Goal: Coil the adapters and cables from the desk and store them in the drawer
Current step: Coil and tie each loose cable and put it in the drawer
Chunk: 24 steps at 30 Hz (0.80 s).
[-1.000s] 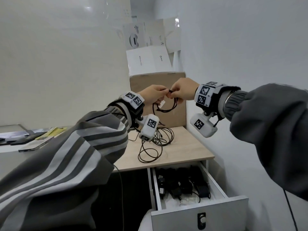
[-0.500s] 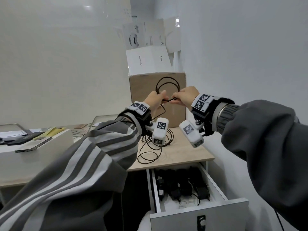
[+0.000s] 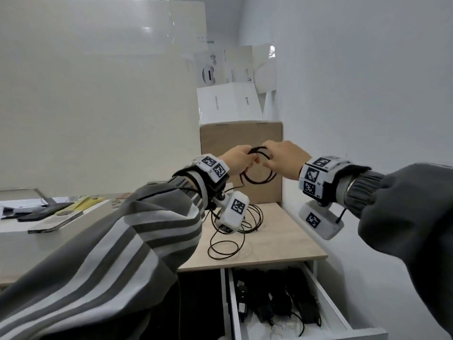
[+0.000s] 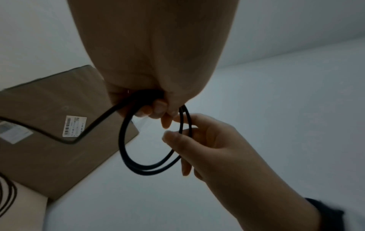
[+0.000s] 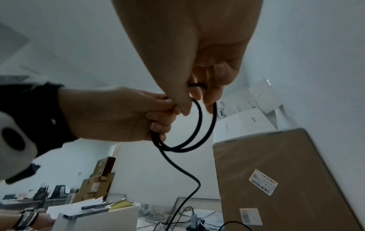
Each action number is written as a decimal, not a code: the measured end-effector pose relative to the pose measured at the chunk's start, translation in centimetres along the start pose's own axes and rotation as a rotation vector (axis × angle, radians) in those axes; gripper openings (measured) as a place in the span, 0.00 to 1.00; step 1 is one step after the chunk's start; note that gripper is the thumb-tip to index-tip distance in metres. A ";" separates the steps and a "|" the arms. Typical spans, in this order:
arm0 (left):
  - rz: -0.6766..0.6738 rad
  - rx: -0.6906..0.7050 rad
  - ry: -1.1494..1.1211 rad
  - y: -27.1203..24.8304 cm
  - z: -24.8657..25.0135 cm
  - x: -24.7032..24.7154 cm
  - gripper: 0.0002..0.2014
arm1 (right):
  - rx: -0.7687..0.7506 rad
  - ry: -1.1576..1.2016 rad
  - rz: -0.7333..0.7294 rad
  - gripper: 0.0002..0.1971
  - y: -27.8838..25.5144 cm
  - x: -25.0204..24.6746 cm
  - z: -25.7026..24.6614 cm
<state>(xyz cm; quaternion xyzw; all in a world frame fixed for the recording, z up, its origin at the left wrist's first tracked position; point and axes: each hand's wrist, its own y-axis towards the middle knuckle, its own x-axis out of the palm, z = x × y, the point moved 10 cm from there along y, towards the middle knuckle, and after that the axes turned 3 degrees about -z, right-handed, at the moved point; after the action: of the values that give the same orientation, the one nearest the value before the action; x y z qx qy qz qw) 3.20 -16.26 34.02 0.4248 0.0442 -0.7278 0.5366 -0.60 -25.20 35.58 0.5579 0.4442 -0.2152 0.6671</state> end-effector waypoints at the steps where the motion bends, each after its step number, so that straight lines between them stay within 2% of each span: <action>1: -0.016 0.015 0.010 -0.2 0.3 0.3 0.14 | -0.004 -0.037 -0.001 0.13 -0.3 0.0 -0.3; 3: -0.025 0.046 -0.012 -0.4 0.6 0.7 0.13 | 0.001 -0.002 0.000 0.09 -0.7 -0.1 -0.4; 5: -0.016 0.051 -0.072 -0.6 0.2 1.0 0.10 | 0.016 0.132 -0.020 0.10 -0.8 0.3 0.0; 10: 0.044 -0.023 -0.420 -0.5 -2.6 1.1 0.12 | 0.245 0.581 0.036 0.11 -0.9 1.7 3.9; 15: 0.064 -0.033 -0.481 -0.6 -3.0 2.0 0.14 | 0.407 0.948 0.129 0.12 -2.0 2.9 5.0; 17: 0.092 -0.023 -0.500 -0.7 -3.1 2.0 0.14 | 0.435 1.047 0.109 0.10 -2.3 3.7 4.7; 19: 0.117 -0.009 -0.464 -0.8 -3.0 1.7 0.14 | 0.399 1.007 0.007 0.09 -2.3 4.5 4.0; 22: 0.132 -0.011 -0.301 -1.1 -2.8 1.3 0.14 | 0.287 0.501 -0.113 0.05 -2.2 4.2 3.5; 24: 0.088 0.008 -0.139 -1.1 -2.3 1.5 0.14 | 0.221 0.221 -0.105 0.23 -2.1 3.4 3.4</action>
<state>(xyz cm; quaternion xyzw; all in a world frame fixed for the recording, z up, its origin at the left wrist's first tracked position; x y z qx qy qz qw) 3.50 -15.73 31.16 0.3767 -0.0148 -0.7313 0.5684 0.68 -28.25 31.48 0.6242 0.5171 -0.2345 0.5366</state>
